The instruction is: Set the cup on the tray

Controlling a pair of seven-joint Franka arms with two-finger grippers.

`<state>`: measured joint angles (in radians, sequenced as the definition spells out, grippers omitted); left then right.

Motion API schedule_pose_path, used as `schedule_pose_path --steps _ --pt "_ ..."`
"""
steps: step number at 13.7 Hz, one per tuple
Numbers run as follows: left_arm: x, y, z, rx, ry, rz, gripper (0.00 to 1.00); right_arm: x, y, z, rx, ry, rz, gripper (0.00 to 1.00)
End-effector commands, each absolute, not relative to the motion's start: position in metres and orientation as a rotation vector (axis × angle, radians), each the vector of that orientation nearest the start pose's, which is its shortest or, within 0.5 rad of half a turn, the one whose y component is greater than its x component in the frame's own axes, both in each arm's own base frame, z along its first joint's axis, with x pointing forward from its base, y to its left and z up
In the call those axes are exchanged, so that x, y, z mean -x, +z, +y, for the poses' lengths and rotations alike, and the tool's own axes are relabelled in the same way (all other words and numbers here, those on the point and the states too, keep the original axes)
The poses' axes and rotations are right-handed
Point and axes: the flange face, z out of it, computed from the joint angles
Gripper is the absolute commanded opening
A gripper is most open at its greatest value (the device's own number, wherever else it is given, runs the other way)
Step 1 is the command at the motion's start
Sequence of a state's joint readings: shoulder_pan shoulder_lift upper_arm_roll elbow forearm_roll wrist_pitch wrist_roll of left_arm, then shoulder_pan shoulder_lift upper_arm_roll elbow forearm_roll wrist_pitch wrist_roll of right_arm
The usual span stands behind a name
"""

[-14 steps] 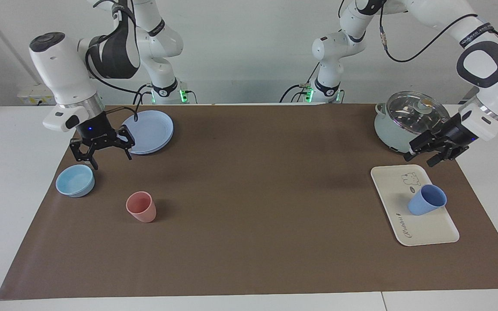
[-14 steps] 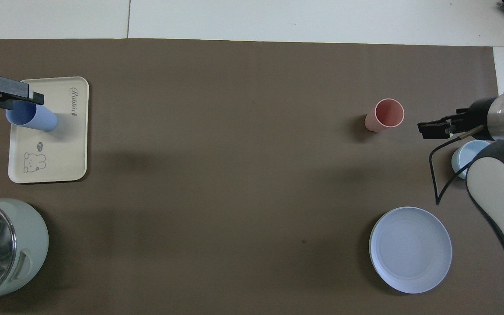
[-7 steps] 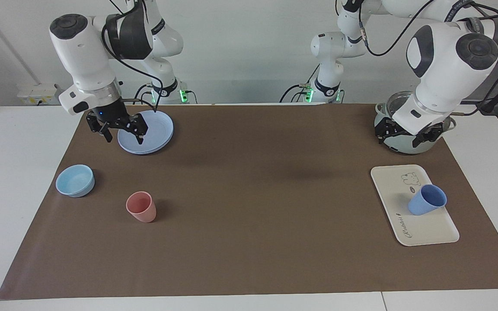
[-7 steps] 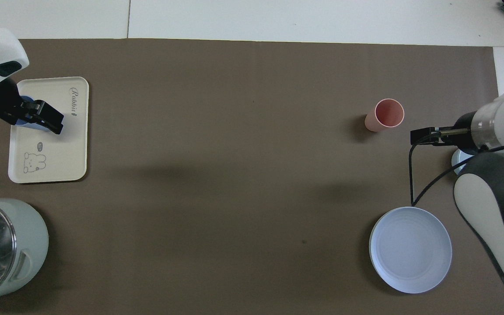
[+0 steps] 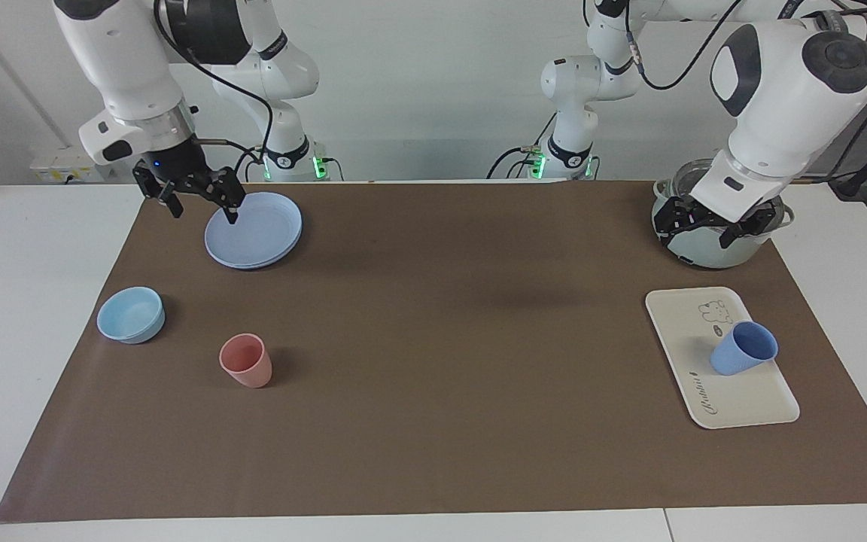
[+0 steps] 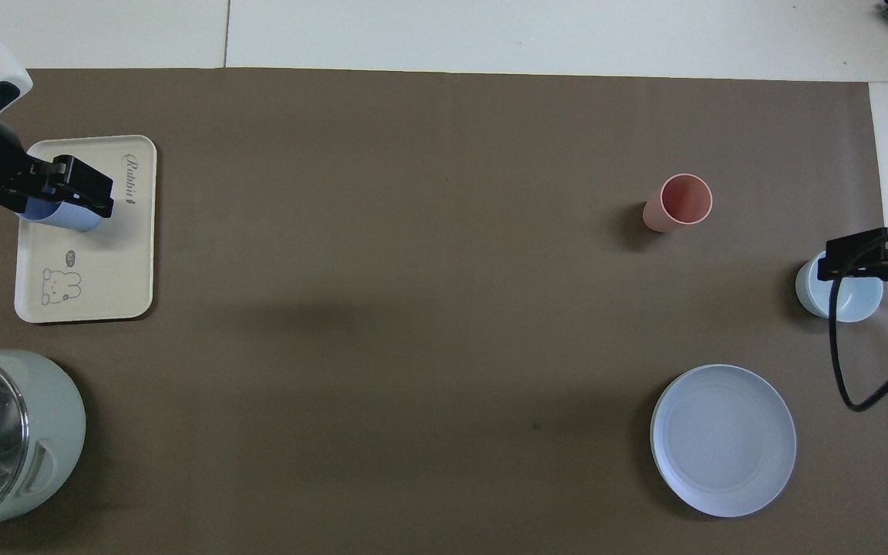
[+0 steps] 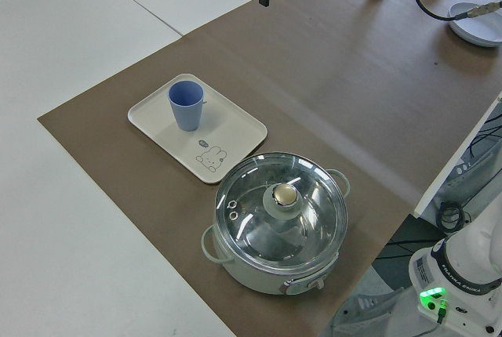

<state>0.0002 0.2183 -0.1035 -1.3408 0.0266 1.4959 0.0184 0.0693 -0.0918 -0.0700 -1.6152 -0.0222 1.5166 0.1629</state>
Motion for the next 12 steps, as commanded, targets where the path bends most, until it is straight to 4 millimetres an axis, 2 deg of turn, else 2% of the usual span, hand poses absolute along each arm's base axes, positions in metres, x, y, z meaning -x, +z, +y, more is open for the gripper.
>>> schedule_pose_path --steps 1,2,5,7,9,12 --pt "-0.589 0.608 -0.052 3.139 0.083 0.16 1.0 -0.523 0.651 -0.01 3.154 0.076 0.201 1.0" --pt "-0.579 0.606 -0.052 3.135 0.098 0.153 1.0 -0.521 0.66 -0.011 3.153 0.096 0.197 1.0" --pt "-0.555 0.596 -0.053 3.124 0.145 0.151 1.0 -0.523 0.652 -0.026 3.151 0.109 0.102 1.0" --pt "-0.553 0.598 -0.053 3.136 0.142 0.149 1.0 -0.521 0.648 -0.024 3.15 0.121 0.09 1.0" --pt "-0.548 0.609 -0.049 3.145 0.114 0.133 1.0 -0.52 0.651 -0.023 3.149 0.114 0.084 1.0" --pt "-0.551 0.617 -0.047 3.147 0.056 0.131 1.0 -0.519 0.651 -0.023 3.149 0.121 0.084 1.0"
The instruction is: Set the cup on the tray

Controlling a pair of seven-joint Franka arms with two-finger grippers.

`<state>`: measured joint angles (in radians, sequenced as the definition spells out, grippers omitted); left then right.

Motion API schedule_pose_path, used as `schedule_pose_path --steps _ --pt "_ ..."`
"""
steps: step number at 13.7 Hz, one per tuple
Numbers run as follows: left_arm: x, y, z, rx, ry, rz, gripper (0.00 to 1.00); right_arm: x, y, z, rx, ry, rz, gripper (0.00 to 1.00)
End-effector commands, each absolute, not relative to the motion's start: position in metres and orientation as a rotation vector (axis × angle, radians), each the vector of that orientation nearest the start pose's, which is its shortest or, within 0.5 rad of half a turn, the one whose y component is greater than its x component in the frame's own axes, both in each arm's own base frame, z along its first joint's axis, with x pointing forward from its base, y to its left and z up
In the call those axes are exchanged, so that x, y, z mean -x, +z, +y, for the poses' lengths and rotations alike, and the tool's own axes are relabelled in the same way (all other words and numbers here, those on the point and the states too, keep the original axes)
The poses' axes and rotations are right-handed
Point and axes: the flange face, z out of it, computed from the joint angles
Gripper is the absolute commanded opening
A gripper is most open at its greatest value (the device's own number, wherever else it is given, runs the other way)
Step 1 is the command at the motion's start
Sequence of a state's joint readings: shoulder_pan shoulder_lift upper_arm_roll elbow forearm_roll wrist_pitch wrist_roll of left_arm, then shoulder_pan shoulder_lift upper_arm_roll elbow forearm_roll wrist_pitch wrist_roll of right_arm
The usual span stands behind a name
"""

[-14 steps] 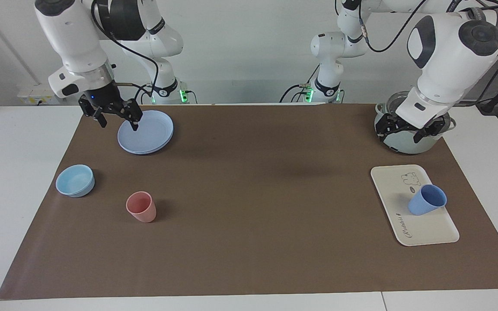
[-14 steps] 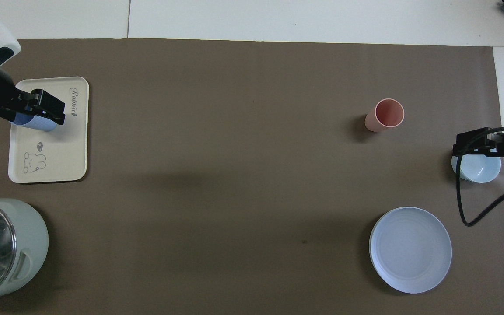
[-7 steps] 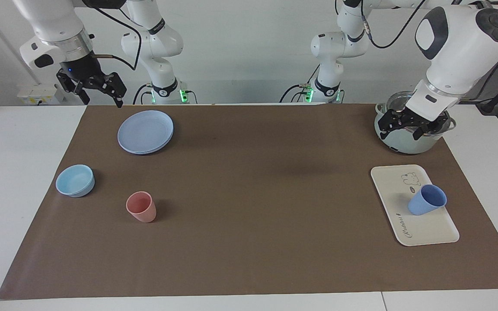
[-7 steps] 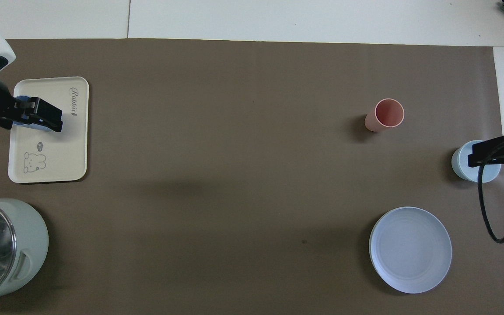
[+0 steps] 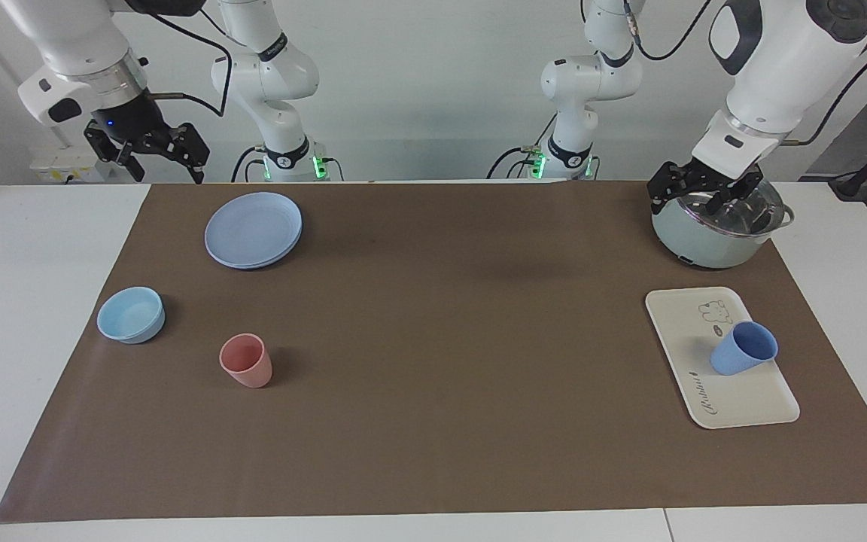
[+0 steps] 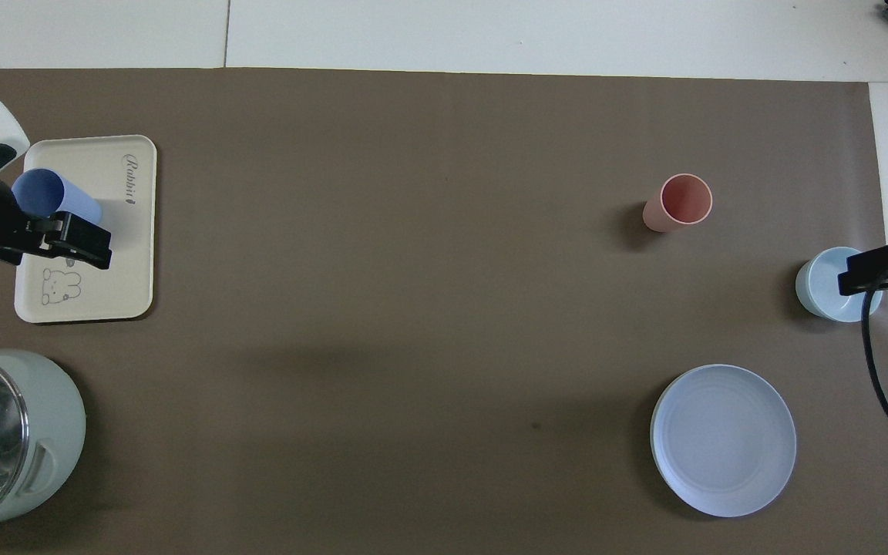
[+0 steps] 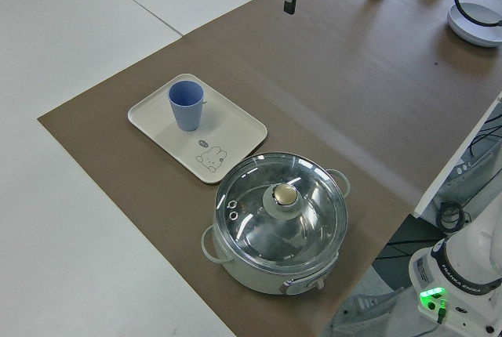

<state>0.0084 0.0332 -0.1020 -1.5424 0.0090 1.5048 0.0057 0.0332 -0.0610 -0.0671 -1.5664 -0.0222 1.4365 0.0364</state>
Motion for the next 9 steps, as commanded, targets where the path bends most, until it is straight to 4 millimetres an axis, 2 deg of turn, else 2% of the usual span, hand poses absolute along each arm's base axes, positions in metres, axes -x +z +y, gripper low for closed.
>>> schedule_pose_path --steps 1,3,5,9 --pt "-0.5544 0.6195 -0.05 3.146 0.015 0.145 1.0 -0.5191 0.6509 -0.0229 3.149 0.124 0.084 1.0" --pt "-0.558 0.6207 -0.0571 3.147 -0.031 0.166 1.0 -0.5174 0.6486 -0.0207 3.15 0.114 0.099 1.0" --pt "-0.5589 0.6215 -0.0581 3.147 -0.045 0.162 1.0 -0.5247 0.6502 -0.0238 3.157 0.027 0.089 1.0" --pt "-0.5594 0.6231 -0.0573 3.148 -0.06 0.157 1.0 -0.525 0.6458 -0.0211 3.162 0.034 0.089 1.0"
